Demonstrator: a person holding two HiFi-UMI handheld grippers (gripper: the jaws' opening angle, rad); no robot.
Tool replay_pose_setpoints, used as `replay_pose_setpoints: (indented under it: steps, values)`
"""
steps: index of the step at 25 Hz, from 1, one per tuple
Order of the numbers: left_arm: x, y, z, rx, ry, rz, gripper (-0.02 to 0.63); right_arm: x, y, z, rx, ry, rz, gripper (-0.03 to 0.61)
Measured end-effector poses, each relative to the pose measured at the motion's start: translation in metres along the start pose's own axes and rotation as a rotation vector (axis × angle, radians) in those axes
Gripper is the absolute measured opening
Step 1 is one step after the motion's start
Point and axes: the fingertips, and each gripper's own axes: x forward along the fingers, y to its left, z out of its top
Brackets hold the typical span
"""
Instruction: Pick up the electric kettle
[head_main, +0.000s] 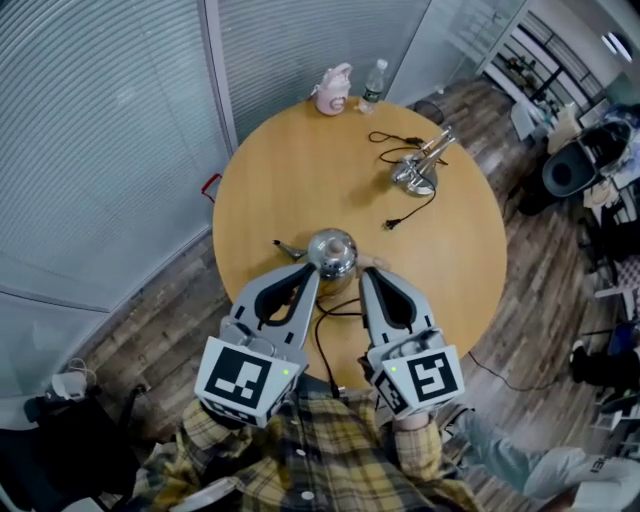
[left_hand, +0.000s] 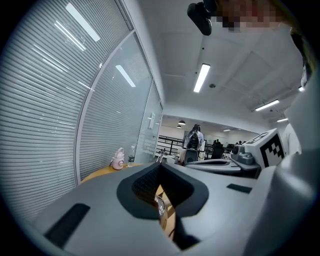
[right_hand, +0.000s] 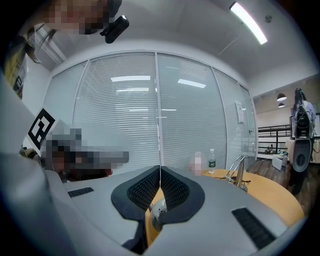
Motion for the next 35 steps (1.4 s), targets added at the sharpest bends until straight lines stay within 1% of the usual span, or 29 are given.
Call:
replay_pose_setpoints:
  steps: [9, 15, 19, 23, 33, 35]
  values:
    - [0.036, 0.011, 0.005, 0.021, 0.027, -0.098, 0.002, 0.018, -0.023, 0.002, -0.006, 0.003, -0.11, 0.032]
    - [0.048, 0.015, 0.002, 0.032, 0.038, -0.124, 0.002, 0.021, -0.034, 0.001, -0.024, -0.016, -0.167, 0.032]
    - [0.053, 0.017, -0.003, 0.031, 0.045, -0.123, 0.002, 0.02, -0.044, -0.01, -0.007, -0.01, -0.19, 0.034]
    - [0.053, 0.019, -0.009, 0.028, 0.059, -0.12, 0.002, 0.018, -0.048, -0.024, 0.013, 0.007, -0.192, 0.034]
    - [0.053, 0.028, -0.036, 0.001, 0.11, -0.105, 0.002, 0.012, -0.064, -0.061, 0.017, 0.042, -0.221, 0.037]
    - [0.053, 0.03, -0.043, -0.003, 0.12, -0.098, 0.002, 0.011, -0.066, -0.071, 0.018, 0.058, -0.22, 0.062]
